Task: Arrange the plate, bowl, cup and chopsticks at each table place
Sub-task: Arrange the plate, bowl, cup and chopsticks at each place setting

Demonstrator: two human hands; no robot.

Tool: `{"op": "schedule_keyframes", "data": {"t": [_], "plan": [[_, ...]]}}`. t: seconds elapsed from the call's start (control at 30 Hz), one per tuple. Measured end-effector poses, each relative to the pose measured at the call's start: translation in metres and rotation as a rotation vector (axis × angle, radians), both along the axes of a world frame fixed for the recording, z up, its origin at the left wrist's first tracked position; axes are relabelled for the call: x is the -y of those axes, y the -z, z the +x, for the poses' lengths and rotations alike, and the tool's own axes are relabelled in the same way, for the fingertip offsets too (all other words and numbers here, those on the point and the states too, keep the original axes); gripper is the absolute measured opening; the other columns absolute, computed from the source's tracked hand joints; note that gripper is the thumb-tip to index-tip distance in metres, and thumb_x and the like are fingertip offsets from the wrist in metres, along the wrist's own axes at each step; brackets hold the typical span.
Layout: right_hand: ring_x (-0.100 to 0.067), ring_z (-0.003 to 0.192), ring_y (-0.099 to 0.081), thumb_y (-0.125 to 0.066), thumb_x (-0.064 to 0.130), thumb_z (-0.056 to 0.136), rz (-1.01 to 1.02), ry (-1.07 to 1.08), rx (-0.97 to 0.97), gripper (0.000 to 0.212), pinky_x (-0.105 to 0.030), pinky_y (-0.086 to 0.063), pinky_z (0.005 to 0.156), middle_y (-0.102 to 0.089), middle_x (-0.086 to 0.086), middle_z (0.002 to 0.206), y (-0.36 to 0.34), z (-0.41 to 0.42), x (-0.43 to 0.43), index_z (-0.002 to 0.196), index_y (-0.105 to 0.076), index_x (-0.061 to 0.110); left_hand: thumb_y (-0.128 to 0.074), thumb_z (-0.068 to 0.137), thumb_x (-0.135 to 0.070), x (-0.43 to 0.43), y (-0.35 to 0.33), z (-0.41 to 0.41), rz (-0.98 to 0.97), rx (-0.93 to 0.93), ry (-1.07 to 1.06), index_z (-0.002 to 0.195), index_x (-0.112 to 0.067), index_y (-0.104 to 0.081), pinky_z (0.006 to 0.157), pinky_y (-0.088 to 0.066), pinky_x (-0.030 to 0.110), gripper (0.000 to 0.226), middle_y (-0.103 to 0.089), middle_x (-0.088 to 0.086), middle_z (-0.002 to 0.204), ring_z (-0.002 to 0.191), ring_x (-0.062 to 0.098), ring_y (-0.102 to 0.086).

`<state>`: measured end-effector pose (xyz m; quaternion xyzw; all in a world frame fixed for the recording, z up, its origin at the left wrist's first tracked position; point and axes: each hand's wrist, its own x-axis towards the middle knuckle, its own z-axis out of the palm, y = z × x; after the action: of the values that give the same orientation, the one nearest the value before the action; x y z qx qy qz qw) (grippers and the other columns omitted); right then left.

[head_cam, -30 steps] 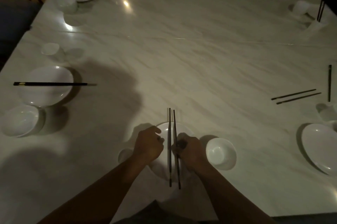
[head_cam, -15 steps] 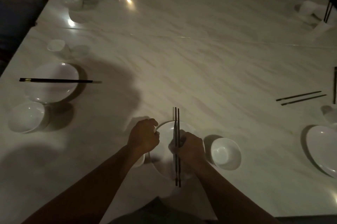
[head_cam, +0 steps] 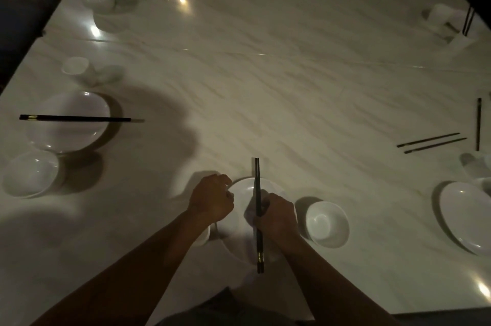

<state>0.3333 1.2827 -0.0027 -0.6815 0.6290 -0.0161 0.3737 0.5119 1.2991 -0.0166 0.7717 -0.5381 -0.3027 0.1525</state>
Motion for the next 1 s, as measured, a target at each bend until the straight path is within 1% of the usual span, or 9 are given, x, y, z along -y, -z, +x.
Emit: {"op": "schedule_keyframes", "data": {"t": [0.13,0.27,0.37,0.43,0.57,0.73,0.8,0.9,1.0], "plan": [[0.01,0.066,-0.046,-0.079,0.036,0.079,-0.004,-0.018,0.013,0.027,-0.004,-0.032,0.059,-0.051,0.021,0.072,-0.0019,-0.0013,0.0011,0.09,-0.056,0.028,-0.059,0.086,-0.029,-0.0005,0.0028,-0.0001,0.013,0.044,0.036,0.116,-0.017,-0.064,0.096,-0.048,0.032,0.033,-0.064,0.002,0.119,0.111,0.021,-0.057],[0.006,0.069,-0.051,-0.08,0.036,0.077,-0.001,-0.031,0.009,0.025,-0.011,-0.046,0.075,-0.055,0.019,0.076,0.0008,-0.0022,0.0006,0.093,-0.062,0.028,-0.056,0.087,-0.031,-0.0017,0.0038,-0.0009,0.032,0.058,0.054,0.12,-0.019,-0.062,0.097,-0.046,0.031,0.035,-0.063,0.001,0.122,0.114,0.021,-0.055],[0.006,0.07,-0.052,-0.079,0.036,0.077,-0.009,-0.043,0.019,0.024,-0.007,-0.041,0.068,-0.056,0.019,0.076,0.003,-0.0026,-0.0001,0.092,-0.061,0.029,-0.055,0.088,-0.031,-0.0024,0.0039,-0.0009,0.039,0.064,0.051,0.122,-0.02,-0.061,0.099,-0.044,0.031,0.037,-0.062,0.001,0.124,0.116,0.021,-0.054],[0.006,0.071,-0.052,-0.08,0.037,0.077,-0.012,-0.034,0.029,0.025,-0.007,-0.041,0.069,-0.056,0.019,0.076,0.0029,-0.003,0.0002,0.091,-0.061,0.029,-0.055,0.087,-0.031,-0.0022,0.004,-0.0008,0.031,0.07,0.052,0.119,-0.019,-0.062,0.096,-0.045,0.03,0.035,-0.063,0.001,0.122,0.114,0.02,-0.055],[0.003,0.074,-0.052,-0.08,0.036,0.078,0.003,-0.005,0.007,0.03,-0.005,-0.032,0.062,-0.055,0.018,0.082,0.0023,-0.003,-0.0002,0.098,-0.063,0.023,-0.056,0.088,-0.031,-0.0023,0.0022,-0.0007,0.037,0.068,0.048,0.118,-0.018,-0.063,0.096,-0.046,0.03,0.034,-0.063,0.001,0.121,0.113,0.02,-0.056],[0.003,0.074,-0.052,-0.08,0.037,0.078,-0.008,-0.026,0.006,0.027,-0.005,-0.03,0.059,-0.052,0.021,0.075,-0.0011,-0.0021,0.0,0.089,-0.056,0.032,-0.057,0.087,-0.029,-0.0043,0.0004,-0.0007,0.048,0.046,0.028,0.114,-0.017,-0.063,0.095,-0.049,0.035,0.031,-0.064,0.001,0.117,0.109,0.021,-0.057],[0.001,0.078,-0.057,-0.08,0.036,0.077,0.002,-0.022,0.014,0.026,-0.005,-0.032,0.061,-0.055,0.019,0.077,0.0004,-0.0027,-0.0002,0.09,-0.058,0.032,-0.058,0.086,-0.029,-0.0044,-0.0001,-0.0007,0.049,0.037,0.019,0.115,-0.018,-0.063,0.095,-0.049,0.034,0.031,-0.064,0.0,0.118,0.11,0.02,-0.057],[0.005,0.072,-0.056,-0.08,0.037,0.077,-0.005,-0.017,0.039,0.024,-0.01,-0.042,0.068,-0.057,0.019,0.073,0.0004,-0.0037,-0.0016,0.086,-0.058,0.033,-0.059,0.086,-0.03,-0.0037,-0.0017,-0.0004,0.042,0.045,0.011,0.115,-0.02,-0.062,0.094,-0.049,0.031,0.032,-0.064,-0.001,0.119,0.109,0.019,-0.058],[0.001,0.069,-0.059,-0.074,0.046,0.078,-0.043,-0.036,0.036,0.023,-0.015,-0.042,0.066,-0.062,0.014,0.073,-0.0028,-0.0086,0.0009,0.088,-0.062,0.028,-0.06,0.086,-0.033,-0.0015,-0.0026,-0.0026,0.036,0.051,-0.003,0.117,-0.021,-0.062,0.095,-0.049,0.031,0.033,-0.063,-0.002,0.12,0.11,0.018,-0.058]]}}
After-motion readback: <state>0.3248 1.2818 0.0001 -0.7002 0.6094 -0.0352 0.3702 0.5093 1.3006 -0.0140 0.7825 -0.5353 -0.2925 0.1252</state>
